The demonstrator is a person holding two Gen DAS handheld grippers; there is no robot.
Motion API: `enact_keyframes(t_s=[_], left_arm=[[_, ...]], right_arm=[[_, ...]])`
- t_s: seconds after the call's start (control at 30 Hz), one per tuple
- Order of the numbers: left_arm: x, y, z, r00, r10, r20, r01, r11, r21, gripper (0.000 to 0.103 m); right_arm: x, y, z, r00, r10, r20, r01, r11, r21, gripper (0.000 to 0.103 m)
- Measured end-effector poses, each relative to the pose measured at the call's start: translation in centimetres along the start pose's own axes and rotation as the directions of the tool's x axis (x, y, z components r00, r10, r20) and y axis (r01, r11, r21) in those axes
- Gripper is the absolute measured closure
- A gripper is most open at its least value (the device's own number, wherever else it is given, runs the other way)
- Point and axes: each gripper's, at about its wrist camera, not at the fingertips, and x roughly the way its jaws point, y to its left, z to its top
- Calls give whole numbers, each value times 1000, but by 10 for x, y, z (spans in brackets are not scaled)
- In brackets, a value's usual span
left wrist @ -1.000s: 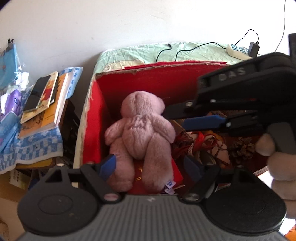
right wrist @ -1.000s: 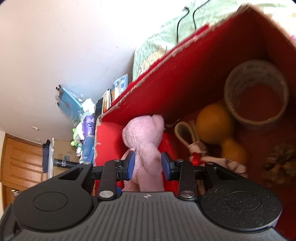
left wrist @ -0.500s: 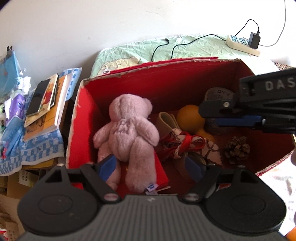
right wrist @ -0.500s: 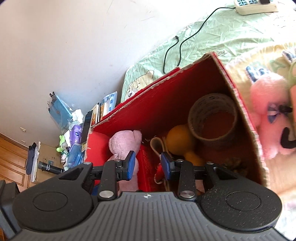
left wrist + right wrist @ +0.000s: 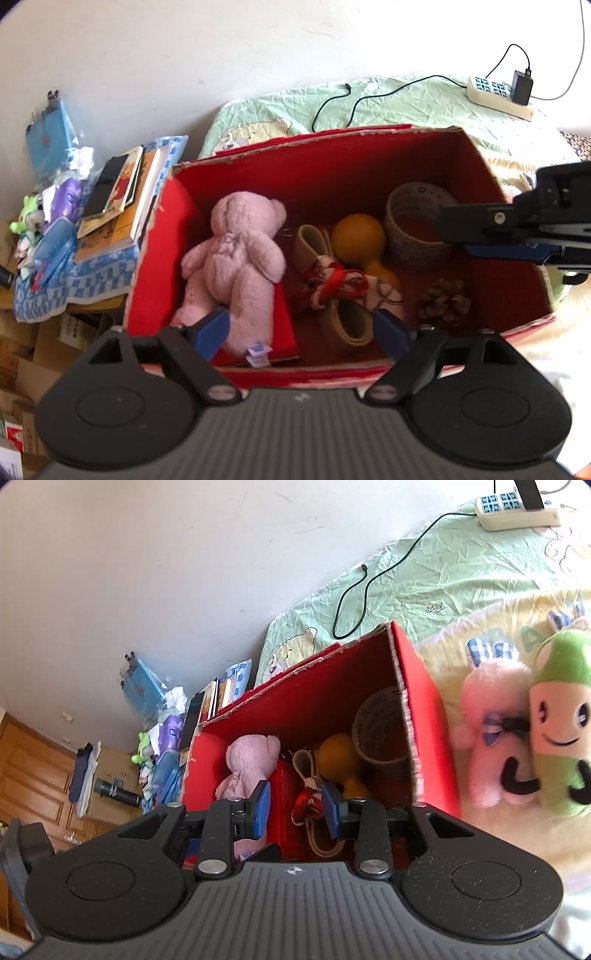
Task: Organize objects
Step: 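Withdraw the right gripper and move it toward the yellow tiger plush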
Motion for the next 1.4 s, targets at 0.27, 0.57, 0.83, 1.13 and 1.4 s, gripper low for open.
enact_keyframes(t_s=[0.27, 0.57, 0.83, 1.13, 1.4], left_arm=[[-21, -29, -3, 998, 53, 18, -52, 997, -52, 15], [-48, -68, -7, 996, 80, 48, -77, 995, -63, 12], [-57, -108, -11, 998, 60, 36, -59, 998, -34, 12], [-58, -156, -20, 1000, 20, 11, -21, 999, 34, 10], [-51, -184, -23, 999, -22, -23, 24, 997, 74, 10]], right_arm=[[-24, -20, 3, 999, 24, -37, -26, 999, -41, 69], [-55, -40, 4, 998, 50, -38, -53, 996, -65, 69], [-78, -66, 2, 999, 23, -30, -25, 998, -50, 68], [-97, -97, -7, 999, -22, -29, 22, 1000, -2, 68], [-107, -123, -16, 998, -59, -37, 61, 997, 47, 68]])
